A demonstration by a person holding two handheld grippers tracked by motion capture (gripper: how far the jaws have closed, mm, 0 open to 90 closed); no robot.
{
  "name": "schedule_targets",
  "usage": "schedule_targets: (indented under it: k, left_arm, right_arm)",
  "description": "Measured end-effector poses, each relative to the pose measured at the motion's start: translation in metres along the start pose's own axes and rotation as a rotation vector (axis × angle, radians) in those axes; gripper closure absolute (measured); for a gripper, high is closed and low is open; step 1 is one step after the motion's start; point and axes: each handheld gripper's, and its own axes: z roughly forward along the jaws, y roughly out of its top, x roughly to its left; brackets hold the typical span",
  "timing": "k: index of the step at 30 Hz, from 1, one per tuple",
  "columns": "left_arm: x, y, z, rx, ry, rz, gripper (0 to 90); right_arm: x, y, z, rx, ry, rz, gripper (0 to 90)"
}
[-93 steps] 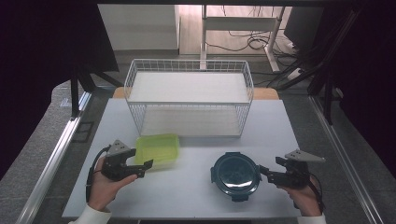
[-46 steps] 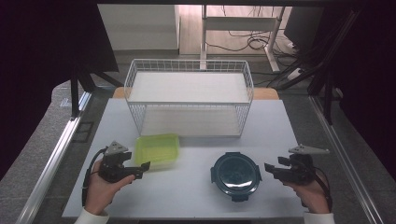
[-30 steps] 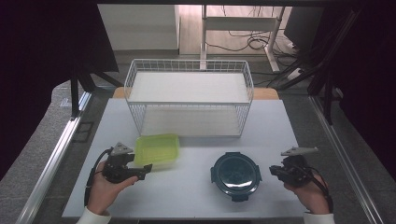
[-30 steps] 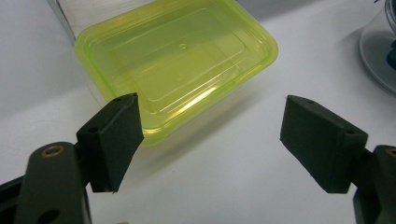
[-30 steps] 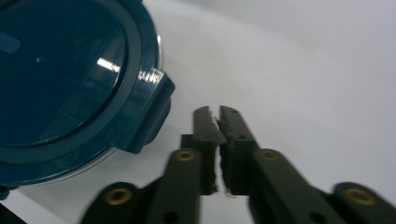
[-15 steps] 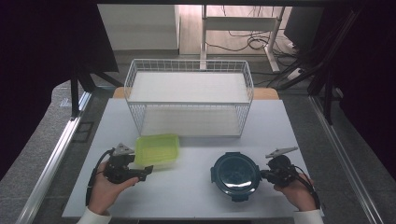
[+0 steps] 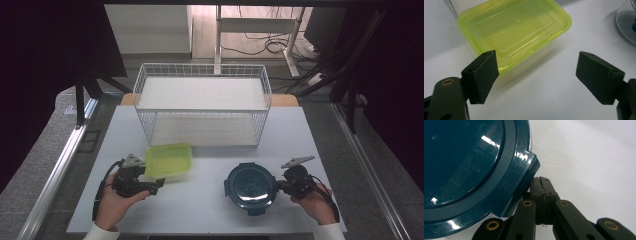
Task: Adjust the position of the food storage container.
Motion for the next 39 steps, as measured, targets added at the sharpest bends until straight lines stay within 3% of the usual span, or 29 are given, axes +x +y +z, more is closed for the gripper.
schedule_targets:
  k: [20,29,39]
  left_arm:
    - [0.000,0.000,-0.002,-0.030,0.010,0.008,19.3]
    - [0.006,0.000,-0.004,-0.042,0.004,-0.014,19.8]
    - [0.008,0.000,-0.003,-0.042,0.009,-0.017,19.7]
  right_arm:
    - [0.029,0.011,0.010,-0.019,0.037,-0.079,88.9]
    - [0.049,0.021,0.017,-0.018,0.037,-0.130,89.0]
    - [0.066,0.025,0.020,-0.019,0.058,-0.150,89.0]
